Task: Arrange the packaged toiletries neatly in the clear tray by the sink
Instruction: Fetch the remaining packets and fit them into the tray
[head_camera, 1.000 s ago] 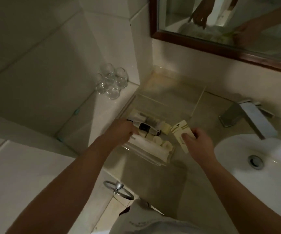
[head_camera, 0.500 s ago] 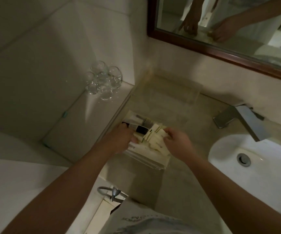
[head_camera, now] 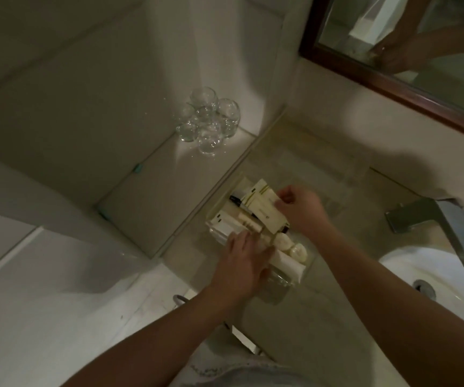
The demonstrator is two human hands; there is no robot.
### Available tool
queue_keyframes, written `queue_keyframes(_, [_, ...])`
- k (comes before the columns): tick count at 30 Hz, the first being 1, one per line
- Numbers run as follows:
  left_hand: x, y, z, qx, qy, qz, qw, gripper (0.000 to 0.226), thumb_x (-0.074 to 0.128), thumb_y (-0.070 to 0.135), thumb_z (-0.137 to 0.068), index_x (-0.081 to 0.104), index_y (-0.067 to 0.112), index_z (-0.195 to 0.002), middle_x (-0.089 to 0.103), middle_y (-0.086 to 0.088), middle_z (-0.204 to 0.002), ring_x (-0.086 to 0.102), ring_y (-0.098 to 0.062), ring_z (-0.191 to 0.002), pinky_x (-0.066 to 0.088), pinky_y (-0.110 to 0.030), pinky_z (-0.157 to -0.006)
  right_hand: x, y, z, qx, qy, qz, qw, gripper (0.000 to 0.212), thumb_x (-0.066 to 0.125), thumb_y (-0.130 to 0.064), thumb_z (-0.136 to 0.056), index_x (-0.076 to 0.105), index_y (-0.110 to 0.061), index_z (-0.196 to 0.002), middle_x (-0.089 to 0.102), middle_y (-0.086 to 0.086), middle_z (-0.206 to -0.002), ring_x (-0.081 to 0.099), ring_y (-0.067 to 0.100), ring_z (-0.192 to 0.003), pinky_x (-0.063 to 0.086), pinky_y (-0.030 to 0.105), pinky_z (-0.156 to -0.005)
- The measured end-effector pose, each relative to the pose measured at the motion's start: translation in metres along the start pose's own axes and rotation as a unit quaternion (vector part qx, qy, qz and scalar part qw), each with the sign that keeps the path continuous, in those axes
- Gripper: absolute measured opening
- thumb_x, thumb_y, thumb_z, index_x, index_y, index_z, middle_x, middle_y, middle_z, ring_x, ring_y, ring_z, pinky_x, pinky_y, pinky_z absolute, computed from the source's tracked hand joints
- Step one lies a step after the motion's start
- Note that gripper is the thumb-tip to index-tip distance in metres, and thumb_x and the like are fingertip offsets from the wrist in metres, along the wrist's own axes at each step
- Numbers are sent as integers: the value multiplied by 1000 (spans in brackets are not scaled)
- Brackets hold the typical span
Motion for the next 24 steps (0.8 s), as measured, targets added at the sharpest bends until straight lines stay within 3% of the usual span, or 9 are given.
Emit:
queue_keyframes(4, [6, -10, 8, 0, 4, 30, 1000, 49, 45, 41, -83, 48, 32, -132, 51, -21, -133, 33, -37, -122, 35, -58, -104, 24, -9, -5, -22, -27, 30, 999, 17, 67, -18, -86, 67, -18, -103, 66, -3, -92, 62, 15, -84, 42, 19, -58])
queue_keyframes(8, [8, -22, 9, -11, -20, 41, 999, 49, 44, 42, -87, 46, 31, -134, 48, -23, -136, 40, -43, -127, 32, -60, -106, 35, -14, -8, -10, -23, 33, 999, 18, 68, -21, -86, 67, -20, -104, 66, -3, -95, 60, 15, -85, 43, 24, -69])
queue_keyframes(12, [2, -16, 2, 0, 0, 37, 999, 42, 44, 38, -89, 49, 29, -129, 49, -20, -134, 40, -40, -123, 33, -56, -106, 34, -14, -9, -14, -5, 30, 999, 17, 66, -18, -86, 67, -19, -103, 64, -3, -93, 60, 15, -84, 40, 22, -66])
queue_keyframes(16, [4, 5, -15, 96, 20, 44, 994, 34, 49, 29, -86, 57, 24, -118, 58, -9, -121, 52, -31, -109, 43, -46, -97, 29, -16, -13, -14, 13, 37, 999, 15, 61, -16, -87, 67, -20, -100, 67, -2, -92, 59, 11, -69, 41, 20, -57])
queue_keyframes(19, [8, 22, -34, 186, -104, -5, 977, 38, 49, 34, -87, 54, 26, -123, 56, -4, -124, 49, -29, -115, 40, -43, -95, 26, -15, -12, -15, 22, 25, 999, 12, 60, -15, -87, 65, -21, -96, 66, -4, -88, 57, 5, -60, 45, 21, -51])
queue_keyframes(21, [7, 26, -44, 204, -203, -17, 958, 44, 53, 42, -88, 50, 26, -129, 51, -3, -130, 40, -28, -121, 34, -44, -98, 26, -14, -11, -17, 18, 25, 999, 10, 61, -15, -88, 64, -21, -96, 64, -4, -87, 57, 5, -61, 45, 21, -49])
queue_keyframes(24, [2, 20, -48, 201, -216, -27, 955, 42, 57, 39, -87, 54, 23, -126, 51, -3, -128, 39, -27, -122, 34, -42, -99, 27, -12, -10, -17, 8, 29, 999, 11, 62, -15, -88, 64, -23, -94, 64, -4, -90, 58, 11, -70, 45, 23, -55])
Point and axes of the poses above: each hand's wrist, its own z-axis away from the middle knuckle, its own x-axis out of the palm, y = z × x, the point moved 3 cm from there along -z, towards the middle knuckle
